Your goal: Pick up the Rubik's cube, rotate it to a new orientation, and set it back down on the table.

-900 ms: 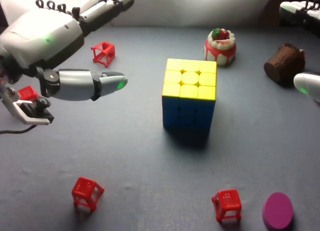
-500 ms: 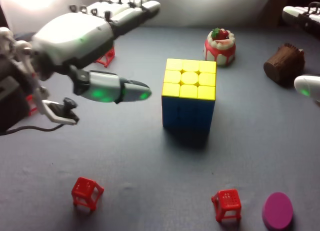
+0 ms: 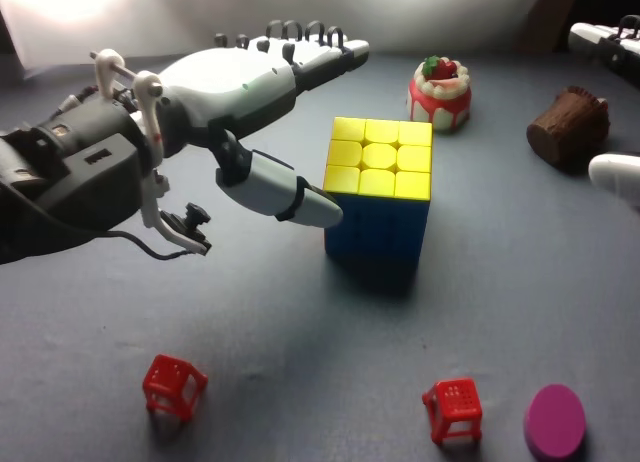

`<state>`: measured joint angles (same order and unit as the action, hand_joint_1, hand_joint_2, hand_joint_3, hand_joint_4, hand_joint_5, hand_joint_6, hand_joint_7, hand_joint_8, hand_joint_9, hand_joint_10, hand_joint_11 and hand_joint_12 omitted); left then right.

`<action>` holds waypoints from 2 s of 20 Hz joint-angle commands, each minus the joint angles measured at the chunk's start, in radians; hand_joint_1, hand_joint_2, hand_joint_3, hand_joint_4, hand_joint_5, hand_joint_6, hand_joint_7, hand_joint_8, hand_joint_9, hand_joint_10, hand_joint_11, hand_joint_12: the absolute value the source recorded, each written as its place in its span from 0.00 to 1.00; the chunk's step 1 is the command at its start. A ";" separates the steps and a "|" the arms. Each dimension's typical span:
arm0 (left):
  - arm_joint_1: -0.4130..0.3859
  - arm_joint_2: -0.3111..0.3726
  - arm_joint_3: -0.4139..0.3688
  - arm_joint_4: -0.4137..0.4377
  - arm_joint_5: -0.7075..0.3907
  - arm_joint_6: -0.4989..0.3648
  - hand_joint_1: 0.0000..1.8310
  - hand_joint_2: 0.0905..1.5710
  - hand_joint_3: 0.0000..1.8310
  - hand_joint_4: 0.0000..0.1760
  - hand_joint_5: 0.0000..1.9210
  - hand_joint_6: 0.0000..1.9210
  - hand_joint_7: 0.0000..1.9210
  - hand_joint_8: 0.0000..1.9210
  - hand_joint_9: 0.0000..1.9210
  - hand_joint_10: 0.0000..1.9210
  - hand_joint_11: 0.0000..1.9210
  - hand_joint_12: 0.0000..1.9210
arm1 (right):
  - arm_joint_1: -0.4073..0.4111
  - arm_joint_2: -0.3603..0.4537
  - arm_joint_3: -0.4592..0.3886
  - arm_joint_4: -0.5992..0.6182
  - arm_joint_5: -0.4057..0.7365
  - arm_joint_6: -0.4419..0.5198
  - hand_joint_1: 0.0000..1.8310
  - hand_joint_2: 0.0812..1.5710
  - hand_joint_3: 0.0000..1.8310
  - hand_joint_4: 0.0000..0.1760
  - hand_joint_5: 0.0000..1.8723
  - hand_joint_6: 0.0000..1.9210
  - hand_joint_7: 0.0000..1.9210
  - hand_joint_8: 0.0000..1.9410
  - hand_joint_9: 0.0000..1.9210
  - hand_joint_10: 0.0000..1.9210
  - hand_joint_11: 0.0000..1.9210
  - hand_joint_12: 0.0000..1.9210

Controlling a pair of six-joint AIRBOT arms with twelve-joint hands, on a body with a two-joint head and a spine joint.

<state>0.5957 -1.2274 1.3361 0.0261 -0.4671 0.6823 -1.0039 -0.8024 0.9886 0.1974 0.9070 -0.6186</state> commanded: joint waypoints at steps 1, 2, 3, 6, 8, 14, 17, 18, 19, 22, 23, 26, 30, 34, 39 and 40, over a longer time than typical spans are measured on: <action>-0.018 -0.008 0.007 -0.013 -0.098 -0.005 0.42 0.51 0.00 0.08 0.00 0.00 0.00 0.00 0.00 0.00 0.00 0.05 | 0.003 -0.001 0.006 0.010 0.120 0.006 0.29 0.82 0.01 0.00 0.00 0.00 0.00 0.00 0.00 0.00 0.00 0.00; -0.020 -0.020 0.019 -0.021 -0.086 -0.005 0.40 0.51 0.00 0.00 0.00 0.00 0.00 0.00 0.00 0.00 0.00 0.01 | 0.002 -0.004 0.008 0.011 0.120 0.006 0.30 0.82 0.01 0.00 0.00 0.00 0.00 0.00 0.00 0.00 0.00 0.00; -0.022 -0.030 0.029 -0.021 -0.070 -0.010 0.38 0.52 0.00 0.00 0.00 0.00 0.00 0.00 0.00 0.00 0.00 0.00 | 0.001 -0.006 0.009 0.012 0.120 0.006 0.30 0.82 0.01 0.00 0.00 0.00 0.00 0.00 0.00 0.00 0.00 0.00; -0.026 -0.059 0.056 -0.027 -0.028 -0.011 0.38 0.55 0.01 0.00 0.00 0.00 0.00 0.00 0.00 0.00 0.00 0.00 | -0.002 -0.010 0.011 0.014 0.120 0.006 0.32 0.82 0.00 0.00 0.00 0.00 0.00 0.00 0.00 0.00 0.00 0.00; -0.025 -0.080 0.073 -0.040 -0.010 -0.011 0.37 0.56 0.01 0.00 0.00 0.00 0.00 0.00 0.00 0.00 0.00 0.00 | -0.005 -0.012 0.012 0.017 0.120 0.006 0.34 0.82 0.00 0.00 0.00 0.00 0.00 0.00 0.00 0.00 0.00 0.00; -0.026 -0.115 0.102 -0.044 0.028 -0.011 0.46 0.53 0.00 0.00 0.00 0.00 0.00 0.00 0.00 0.00 0.00 0.00 | -0.010 -0.017 0.014 0.020 0.119 0.006 0.35 0.81 0.00 0.00 0.00 0.00 0.00 0.00 0.00 0.00 0.00 0.00; -0.029 -0.129 0.112 -0.042 0.044 -0.010 0.46 0.55 0.01 0.00 0.00 0.00 0.00 0.00 0.00 0.00 0.00 0.00 | -0.011 -0.017 0.014 0.020 0.118 0.006 0.33 0.80 0.00 0.00 0.00 0.00 0.00 0.00 0.00 0.00 0.00 0.00; -0.030 -0.131 0.113 -0.042 0.046 -0.010 0.46 0.56 0.01 0.00 0.00 0.00 0.00 0.00 0.00 0.00 0.00 0.00 | -0.011 -0.018 0.014 0.020 0.118 0.006 0.32 0.81 0.00 0.00 0.00 0.00 0.00 0.00 0.00 0.00 0.00 0.00; -0.030 -0.134 0.115 -0.042 0.049 -0.010 0.46 0.56 0.01 0.00 0.00 0.00 0.00 0.00 0.00 0.00 0.00 0.00 | -0.011 -0.018 0.014 0.020 0.118 0.006 0.31 0.81 0.00 0.00 0.00 0.00 0.00 0.00 0.00 0.00 0.00 0.00; -0.031 -0.136 0.115 -0.040 0.051 -0.010 0.47 0.55 0.00 0.00 0.00 0.00 0.00 0.00 0.00 0.00 0.00 0.00 | -0.012 -0.020 0.014 0.020 0.118 0.006 0.32 0.80 0.00 0.00 0.00 0.00 0.00 0.00 0.00 0.00 0.00 0.00; -0.031 -0.137 0.115 -0.039 0.052 -0.010 0.47 0.55 0.00 0.00 0.00 0.00 0.00 0.00 0.00 0.00 0.00 0.00 | -0.012 -0.021 0.014 0.020 0.118 0.006 0.32 0.80 0.00 0.00 0.00 0.00 0.00 0.00 0.00 0.00 0.00 0.00; -0.033 -0.142 0.116 -0.031 0.058 -0.010 0.46 0.53 0.00 0.00 0.01 0.00 0.06 0.00 0.03 0.02 0.00 0.24 | -0.012 -0.021 0.014 0.020 0.118 0.006 0.31 0.79 0.00 0.00 0.00 0.00 0.00 0.00 0.00 0.00 0.00 0.00; -0.033 -0.148 0.120 -0.028 0.065 -0.010 0.46 0.55 0.00 0.00 0.04 0.01 0.10 0.01 0.09 0.04 0.00 0.58 | -0.013 -0.022 0.015 0.020 0.118 0.006 0.32 0.80 0.00 0.00 0.00 0.00 0.00 0.00 0.00 0.00 0.02 0.01; -0.033 -0.152 0.124 -0.028 0.065 -0.012 0.56 0.65 0.01 0.00 0.22 0.33 0.27 0.55 0.25 0.77 0.25 0.96 | -0.013 -0.022 0.015 0.020 0.119 0.006 0.32 0.80 0.00 0.00 0.00 0.00 0.00 0.00 0.00 0.00 0.00 0.00; -0.038 -0.144 0.133 -0.029 0.049 -0.019 0.67 0.58 0.28 0.00 0.44 0.60 0.45 0.82 0.49 1.00 0.52 1.00 | -0.014 -0.021 0.016 0.020 0.127 0.006 0.31 0.80 0.00 0.00 0.00 0.00 0.00 0.00 0.00 0.00 0.00 0.00; -0.040 -0.140 0.131 -0.029 0.041 -0.019 0.67 0.53 0.34 0.00 0.46 0.59 0.47 0.79 0.47 0.96 0.49 1.00 | -0.014 -0.021 0.017 0.017 0.132 0.006 0.30 0.81 0.00 0.00 0.00 0.00 0.00 0.00 0.00 0.00 0.02 0.01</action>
<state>0.5705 -1.3705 1.4662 -0.0032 -0.3218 0.6643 -1.0256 -0.8257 0.9997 0.2039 0.9123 -0.6186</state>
